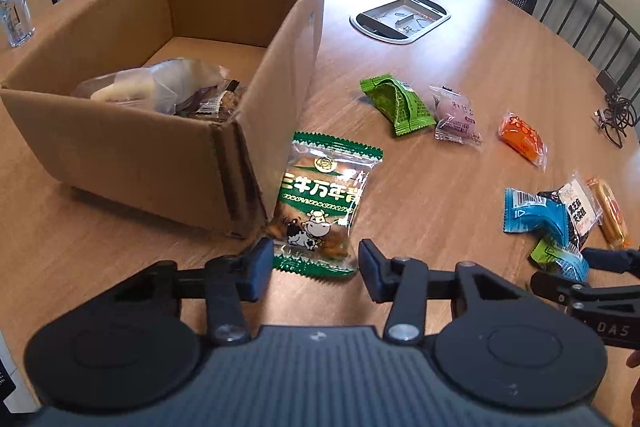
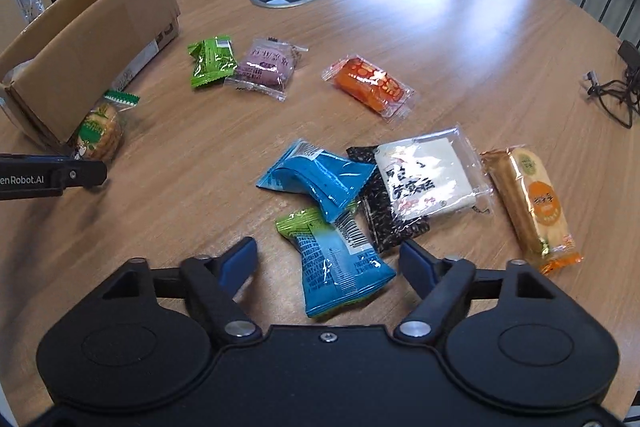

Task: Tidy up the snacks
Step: 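Lower the right gripper onto the blue-green wrapped candy and close it, then close the left gripper on the green biscuit pack while the right gripper lifts the blue candy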

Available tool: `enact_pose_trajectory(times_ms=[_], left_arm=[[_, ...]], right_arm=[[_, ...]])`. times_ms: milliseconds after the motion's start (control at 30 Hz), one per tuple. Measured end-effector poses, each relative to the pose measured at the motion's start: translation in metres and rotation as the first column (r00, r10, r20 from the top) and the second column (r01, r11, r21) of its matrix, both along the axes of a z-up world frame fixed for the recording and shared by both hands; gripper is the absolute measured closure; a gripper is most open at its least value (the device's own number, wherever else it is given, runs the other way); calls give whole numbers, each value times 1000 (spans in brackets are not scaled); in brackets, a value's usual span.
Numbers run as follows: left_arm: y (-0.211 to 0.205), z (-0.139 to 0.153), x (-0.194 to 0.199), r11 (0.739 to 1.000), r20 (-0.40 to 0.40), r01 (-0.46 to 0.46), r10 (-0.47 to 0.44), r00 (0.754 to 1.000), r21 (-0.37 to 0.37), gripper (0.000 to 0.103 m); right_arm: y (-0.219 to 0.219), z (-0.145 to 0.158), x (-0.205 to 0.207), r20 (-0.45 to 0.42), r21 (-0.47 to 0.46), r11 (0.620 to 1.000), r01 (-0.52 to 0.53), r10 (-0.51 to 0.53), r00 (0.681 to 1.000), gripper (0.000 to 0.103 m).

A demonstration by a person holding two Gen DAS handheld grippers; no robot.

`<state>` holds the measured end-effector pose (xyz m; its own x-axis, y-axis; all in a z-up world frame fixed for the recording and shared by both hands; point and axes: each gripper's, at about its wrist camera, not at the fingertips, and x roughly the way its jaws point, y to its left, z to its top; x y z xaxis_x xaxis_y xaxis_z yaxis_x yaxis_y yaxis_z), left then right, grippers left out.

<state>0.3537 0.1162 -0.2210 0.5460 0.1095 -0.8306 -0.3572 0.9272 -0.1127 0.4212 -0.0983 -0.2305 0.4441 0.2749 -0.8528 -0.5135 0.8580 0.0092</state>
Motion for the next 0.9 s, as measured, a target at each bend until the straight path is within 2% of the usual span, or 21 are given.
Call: enact_pose_trajectory(times_ms=[133, 200, 400, 700, 767, 833, 867, 900], left_arm=[[-1, 1, -1, 1000, -5, 0, 0, 1000, -15, 66], [-2, 2, 0, 1000, -10, 2, -2, 1000, -30, 78], [-7, 1, -4, 997, -32, 9, -11, 999, -74, 98], [-11, 3, -24, 996, -41, 18, -21, 999, -83, 98], [-11, 9, -26, 999, -25, 17, -19, 1000, -49, 91], [-10, 11, -24, 999, -17, 21, -22, 1000, -44, 72], [-8, 11, -22, 999, -13, 21, -22, 1000, -50, 50], [-7, 11, -20, 999, -7, 16, -16, 1000, -42, 34]], right_arm=[[-2, 1, -3, -2, -5, 1000, 6, -6, 1000, 56], [-3, 2, -5, -10, -11, 1000, 5, -5, 1000, 57], [-14, 5, -18, -25, 6, 999, 33, -33, 999, 57], [-20, 5, -46, -41, 36, 998, 58, -56, 998, 57], [-21, 6, -49, -44, 42, 997, 68, -67, 997, 57], [-21, 6, -50, -44, 40, 996, 74, -72, 996, 57], [-21, 6, -50, -45, 40, 996, 77, -75, 996, 57], [-22, 6, -50, -47, 40, 996, 80, -78, 996, 57]])
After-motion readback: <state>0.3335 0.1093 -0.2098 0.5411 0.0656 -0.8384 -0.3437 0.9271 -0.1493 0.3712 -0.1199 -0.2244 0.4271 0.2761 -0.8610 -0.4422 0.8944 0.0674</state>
